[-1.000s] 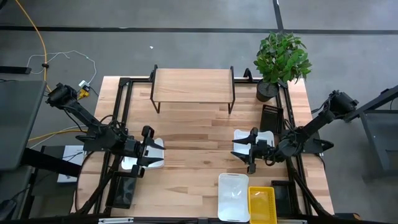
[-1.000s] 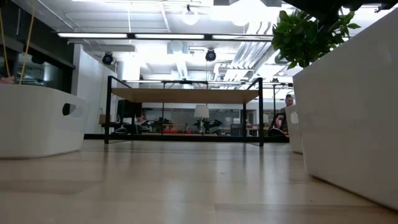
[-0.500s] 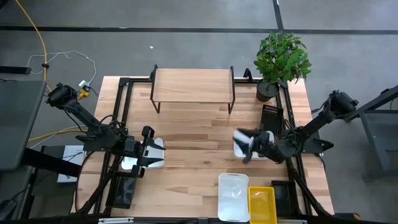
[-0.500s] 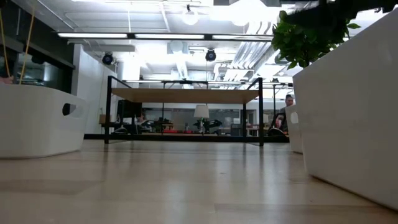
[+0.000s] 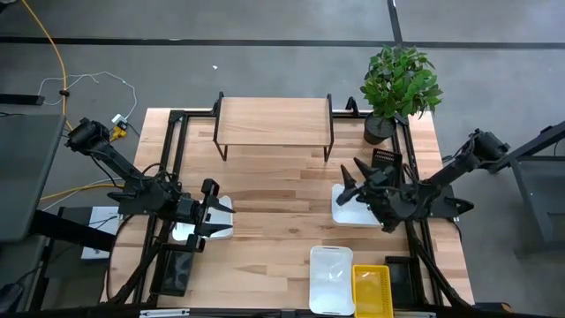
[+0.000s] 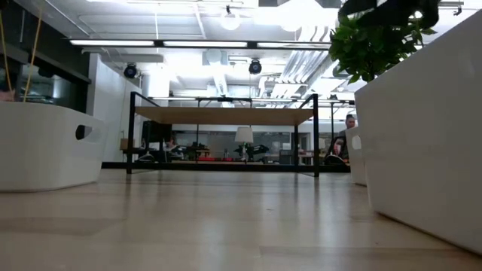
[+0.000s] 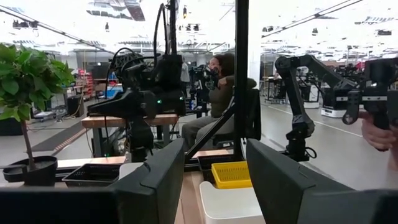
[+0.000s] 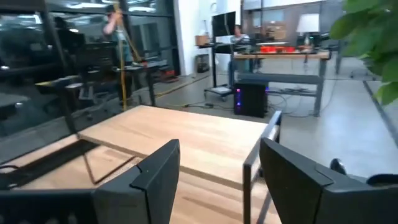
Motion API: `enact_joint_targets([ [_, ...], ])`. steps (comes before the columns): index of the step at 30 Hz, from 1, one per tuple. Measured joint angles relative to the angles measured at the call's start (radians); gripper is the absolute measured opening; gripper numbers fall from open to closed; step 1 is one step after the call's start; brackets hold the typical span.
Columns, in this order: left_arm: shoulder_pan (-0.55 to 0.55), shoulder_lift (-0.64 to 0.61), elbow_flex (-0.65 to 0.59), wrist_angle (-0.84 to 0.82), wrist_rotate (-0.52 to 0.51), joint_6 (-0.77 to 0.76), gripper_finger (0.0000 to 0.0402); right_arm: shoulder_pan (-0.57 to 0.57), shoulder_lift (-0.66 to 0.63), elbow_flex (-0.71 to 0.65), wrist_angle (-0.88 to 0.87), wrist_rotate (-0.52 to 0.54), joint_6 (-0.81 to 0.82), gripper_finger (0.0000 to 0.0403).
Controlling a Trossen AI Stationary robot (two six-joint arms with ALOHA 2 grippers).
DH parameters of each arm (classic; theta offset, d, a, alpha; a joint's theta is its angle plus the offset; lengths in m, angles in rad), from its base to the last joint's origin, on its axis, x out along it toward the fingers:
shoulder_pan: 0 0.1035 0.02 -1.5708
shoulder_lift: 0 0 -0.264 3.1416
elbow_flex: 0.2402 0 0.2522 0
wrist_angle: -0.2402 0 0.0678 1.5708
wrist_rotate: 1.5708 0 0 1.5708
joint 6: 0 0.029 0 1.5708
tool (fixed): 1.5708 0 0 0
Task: Stack baskets on shelf by color
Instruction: Stack the top black bin on the bottom right black bin
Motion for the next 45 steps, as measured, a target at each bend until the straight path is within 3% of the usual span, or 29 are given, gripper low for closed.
enact_joint_targets([
  [3, 0.0, 0.0, 0.0, 0.0, 0.001, -0.004, 0.0161, -0.035, 0.0, 0.0, -0.086, -0.088, 0.101, 0.0209],
  [7, 0.0, 0.0, 0.0, 0.0, 0.001, -0.001, 0.0161, -0.131, 0.0, 0.015, -0.289, -0.407, 0.313, 0.0209],
  [11, 0.001, 0.0, 0.0, 0.001, 0.0, 0.012, 0.0161, -0.294, 0.003, 0.135, -0.822, -0.774, 0.637, 0.0209],
  [13, 0.001, 0.0, 0.0, 0.001, -0.001, 0.015, 0.0161, -0.363, 0.013, 0.212, -1.109, -0.876, 0.758, 0.0209],
  [19, 0.001, 0.0, 0.0, 0.001, -0.001, 0.015, 0.0161, -0.409, 0.023, 0.354, -1.678, -0.848, 1.084, 0.0209],
  [23, 0.001, 0.001, 0.0, 0.001, -0.002, 0.014, 0.0161, -0.42, 0.026, 0.346, -1.895, -0.843, 1.308, 0.0208],
  [30, 0.001, 0.001, 0.0, 0.001, -0.002, -0.01, 0.0161, -0.495, 0.029, 0.185, -1.903, -0.889, 1.461, 0.0208],
  [38, 0.002, 0.001, 0.0, 0.0, -0.005, 0.006, 0.0161, -0.609, 0.029, 0.033, -1.741, -0.917, 1.462, 0.0209],
  [45, 0.002, 0.0, 0.0, 0.001, -0.004, 0.007, 0.0161, -0.662, 0.029, -0.012, -1.64, -0.928, 1.43, 0.0209],
])
